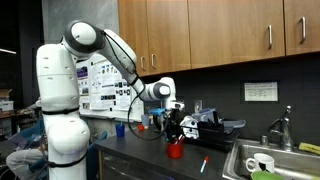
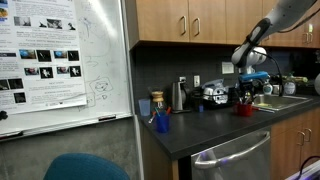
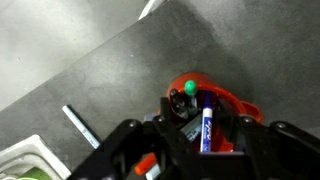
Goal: Remove the marker with a black lid from the orange cup and put it on the counter
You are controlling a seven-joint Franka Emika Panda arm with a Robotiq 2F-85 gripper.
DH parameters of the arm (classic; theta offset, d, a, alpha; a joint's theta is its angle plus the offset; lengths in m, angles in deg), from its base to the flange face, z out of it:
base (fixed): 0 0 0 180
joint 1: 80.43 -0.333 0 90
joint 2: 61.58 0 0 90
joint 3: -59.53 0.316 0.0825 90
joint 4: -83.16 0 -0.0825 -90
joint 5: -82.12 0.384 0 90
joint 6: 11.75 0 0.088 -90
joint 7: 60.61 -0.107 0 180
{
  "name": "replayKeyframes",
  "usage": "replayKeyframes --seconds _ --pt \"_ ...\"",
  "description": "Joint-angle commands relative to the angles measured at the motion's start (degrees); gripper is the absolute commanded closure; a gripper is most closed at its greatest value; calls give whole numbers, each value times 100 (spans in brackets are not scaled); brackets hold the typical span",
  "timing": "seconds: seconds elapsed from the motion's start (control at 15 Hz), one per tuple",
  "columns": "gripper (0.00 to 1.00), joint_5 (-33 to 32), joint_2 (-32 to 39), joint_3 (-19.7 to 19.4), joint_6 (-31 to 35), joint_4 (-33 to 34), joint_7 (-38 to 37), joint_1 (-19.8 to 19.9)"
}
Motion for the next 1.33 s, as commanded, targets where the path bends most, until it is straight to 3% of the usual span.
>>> replayKeyframes --seconds 0.0,0.2,0.67,0.73,0.8,1.27 --pt "79 55 69 -18 -103 133 -40 -4" --pt "99 61 68 -19 -100 144 -30 -7" --pt "99 64 73 -18 -93 172 -18 -8" --pt "72 52 68 -19 -92 167 -16 -7" --pt "99 53 69 -19 -89 167 -21 -6" --pt "99 55 46 -21 -72 189 -31 -5"
